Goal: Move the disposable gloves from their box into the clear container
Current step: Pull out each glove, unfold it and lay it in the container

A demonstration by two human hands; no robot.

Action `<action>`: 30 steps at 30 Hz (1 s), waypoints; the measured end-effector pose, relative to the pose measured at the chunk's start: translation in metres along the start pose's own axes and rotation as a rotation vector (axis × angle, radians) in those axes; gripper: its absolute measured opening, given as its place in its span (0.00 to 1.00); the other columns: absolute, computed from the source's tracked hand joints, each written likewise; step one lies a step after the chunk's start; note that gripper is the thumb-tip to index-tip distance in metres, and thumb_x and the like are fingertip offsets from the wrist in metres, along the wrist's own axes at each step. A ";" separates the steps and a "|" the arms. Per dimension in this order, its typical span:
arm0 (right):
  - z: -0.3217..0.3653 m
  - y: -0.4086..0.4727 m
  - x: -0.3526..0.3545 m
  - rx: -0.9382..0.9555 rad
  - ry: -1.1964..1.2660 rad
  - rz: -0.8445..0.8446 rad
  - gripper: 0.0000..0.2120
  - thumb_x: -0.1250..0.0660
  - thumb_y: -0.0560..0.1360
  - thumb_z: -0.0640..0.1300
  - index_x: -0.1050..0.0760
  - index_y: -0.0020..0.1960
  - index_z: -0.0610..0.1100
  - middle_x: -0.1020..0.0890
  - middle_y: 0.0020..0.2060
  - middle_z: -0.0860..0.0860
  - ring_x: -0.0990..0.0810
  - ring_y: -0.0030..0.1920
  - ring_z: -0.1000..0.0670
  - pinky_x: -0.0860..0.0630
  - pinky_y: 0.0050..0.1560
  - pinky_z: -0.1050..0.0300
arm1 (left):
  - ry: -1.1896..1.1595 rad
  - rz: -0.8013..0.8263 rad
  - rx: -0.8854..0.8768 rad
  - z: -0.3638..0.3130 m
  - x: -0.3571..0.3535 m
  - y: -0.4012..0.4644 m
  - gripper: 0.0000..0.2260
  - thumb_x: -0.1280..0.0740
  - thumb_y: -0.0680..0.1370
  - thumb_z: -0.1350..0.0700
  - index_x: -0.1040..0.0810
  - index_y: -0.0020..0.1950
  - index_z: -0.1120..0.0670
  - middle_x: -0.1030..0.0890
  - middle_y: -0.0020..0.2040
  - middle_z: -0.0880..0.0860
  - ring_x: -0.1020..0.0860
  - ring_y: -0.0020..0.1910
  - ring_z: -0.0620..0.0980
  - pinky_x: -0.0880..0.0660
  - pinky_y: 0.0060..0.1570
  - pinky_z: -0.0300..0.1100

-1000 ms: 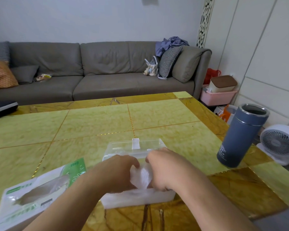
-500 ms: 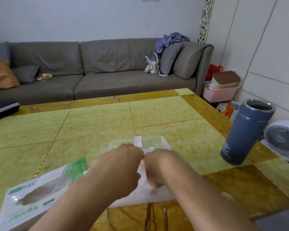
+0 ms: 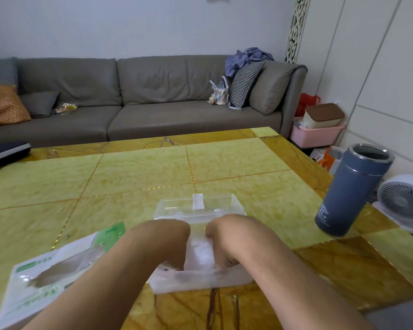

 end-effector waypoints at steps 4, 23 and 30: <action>0.001 0.003 -0.005 -0.001 0.023 -0.002 0.25 0.31 0.78 0.39 0.27 0.74 0.45 0.23 0.68 0.45 0.19 0.60 0.41 0.20 0.53 0.51 | 0.091 0.046 0.019 -0.008 -0.004 0.007 0.38 0.33 0.79 0.62 0.51 0.83 0.60 0.18 0.54 0.56 0.22 0.45 0.53 0.27 0.40 0.42; 0.000 -0.035 0.000 -0.031 0.173 -0.374 0.17 0.36 0.78 0.40 0.22 0.66 0.46 0.18 0.59 0.48 0.15 0.51 0.45 0.17 0.53 0.48 | -0.327 -0.467 -0.215 0.017 -0.022 -0.049 0.22 0.42 0.80 0.66 0.27 0.68 0.45 0.24 0.59 0.42 0.21 0.54 0.45 0.21 0.51 0.44; 0.050 -0.062 0.012 0.184 0.220 -0.728 0.21 0.41 0.78 0.34 0.28 0.67 0.50 0.25 0.62 0.56 0.24 0.60 0.51 0.22 0.58 0.54 | -0.687 -0.881 0.125 0.109 -0.035 -0.077 0.10 0.38 0.77 0.62 0.22 0.45 0.47 0.21 0.42 0.42 0.23 0.41 0.41 0.23 0.41 0.43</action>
Point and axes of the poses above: each hand's wrist, its own y-axis towards the middle knuckle, its own x-axis out of the back of the hand, z = x × y, the point moved 4 cm from there along y, towards the middle knuckle
